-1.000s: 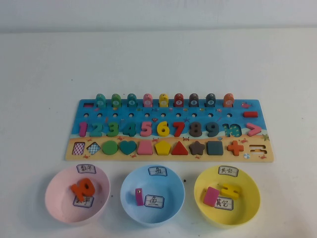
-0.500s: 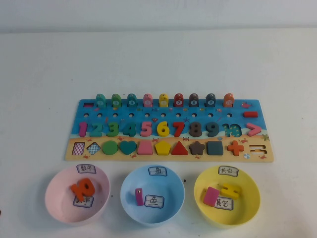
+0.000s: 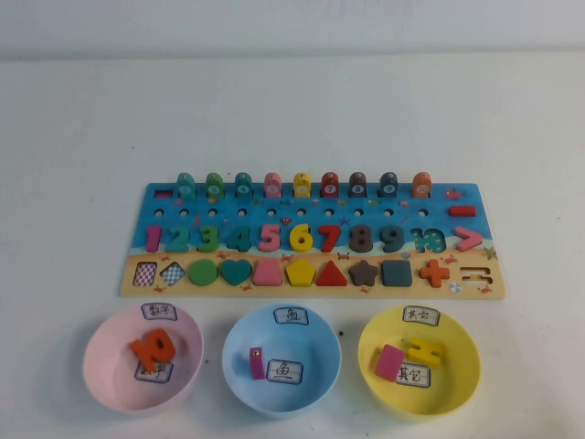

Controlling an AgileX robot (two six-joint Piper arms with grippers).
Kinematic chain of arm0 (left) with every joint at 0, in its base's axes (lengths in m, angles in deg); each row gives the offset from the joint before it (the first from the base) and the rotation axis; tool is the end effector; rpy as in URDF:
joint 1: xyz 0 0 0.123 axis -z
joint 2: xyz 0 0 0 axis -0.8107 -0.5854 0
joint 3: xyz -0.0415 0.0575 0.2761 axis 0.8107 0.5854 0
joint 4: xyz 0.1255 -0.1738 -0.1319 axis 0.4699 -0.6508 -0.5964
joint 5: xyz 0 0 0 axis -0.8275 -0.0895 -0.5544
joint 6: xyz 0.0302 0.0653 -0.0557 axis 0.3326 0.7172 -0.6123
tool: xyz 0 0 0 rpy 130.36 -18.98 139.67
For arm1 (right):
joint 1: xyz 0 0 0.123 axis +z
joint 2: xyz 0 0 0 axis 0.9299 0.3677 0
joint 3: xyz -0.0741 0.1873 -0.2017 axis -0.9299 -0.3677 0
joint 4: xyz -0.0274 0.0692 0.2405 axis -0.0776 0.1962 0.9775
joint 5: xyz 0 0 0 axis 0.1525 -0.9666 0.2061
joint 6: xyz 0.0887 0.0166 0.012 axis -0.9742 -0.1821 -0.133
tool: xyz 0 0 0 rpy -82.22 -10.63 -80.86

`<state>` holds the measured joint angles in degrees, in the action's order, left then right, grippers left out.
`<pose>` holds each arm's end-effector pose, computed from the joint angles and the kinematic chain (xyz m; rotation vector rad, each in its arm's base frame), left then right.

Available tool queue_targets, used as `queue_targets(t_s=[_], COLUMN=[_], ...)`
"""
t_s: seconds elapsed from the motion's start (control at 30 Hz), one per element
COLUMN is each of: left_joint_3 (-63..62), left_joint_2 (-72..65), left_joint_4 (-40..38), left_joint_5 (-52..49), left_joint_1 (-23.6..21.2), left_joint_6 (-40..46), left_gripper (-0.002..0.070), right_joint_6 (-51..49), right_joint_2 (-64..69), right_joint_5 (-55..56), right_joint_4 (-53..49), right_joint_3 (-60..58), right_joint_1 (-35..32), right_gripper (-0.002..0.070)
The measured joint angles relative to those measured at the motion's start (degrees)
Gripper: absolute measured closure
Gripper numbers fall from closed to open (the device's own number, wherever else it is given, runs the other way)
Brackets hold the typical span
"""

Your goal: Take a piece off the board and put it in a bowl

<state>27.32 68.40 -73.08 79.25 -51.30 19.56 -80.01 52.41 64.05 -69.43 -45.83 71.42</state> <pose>0.0558 -0.0088 0.1967 -0.3442 1.5954 -0.5059 0.0528 0.0074 0.1726 -0.1002 1.8588 0.0713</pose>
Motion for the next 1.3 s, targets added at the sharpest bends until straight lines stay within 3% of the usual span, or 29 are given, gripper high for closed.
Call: queue_targets(t_s=[0.23, 0.5, 1.0, 1.13, 1.3], left_joint_3=[-10.97, -28.88, -62.44, -68.87, -76.14], left_joint_2=[-10.18, -31.62, -72.7, -82.34, -91.45], left_joint_4=[1.19, 9.78, 13.95, 14.69, 21.4], left_joint_5=[-6.15, -23.47, -46.19, -49.42, -52.2], left_joint_1=[0.0, 0.0, 0.13, 2.68, 8.76], left_joint_6=[-0.63, -0.52, 8.58, 8.29, 2.65], left_gripper=[0.0676, 0.0676, 0.0676, 0.0676, 0.0676], right_joint_6=[0.0, 0.0, 0.0, 0.0, 0.0], right_joint_2=[0.0, 0.0, 0.0, 0.0, 0.0], right_joint_5=[0.0, 0.0, 0.0, 0.0, 0.0], right_joint_4=[0.0, 0.0, 0.0, 0.0, 0.0], right_joint_3=[0.0, 0.0, 0.0, 0.0, 0.0], right_joint_1=[0.0, 0.0, 0.0, 0.0, 0.0], right_gripper=[0.0694, 0.0694, 0.0694, 0.0694, 0.0694])
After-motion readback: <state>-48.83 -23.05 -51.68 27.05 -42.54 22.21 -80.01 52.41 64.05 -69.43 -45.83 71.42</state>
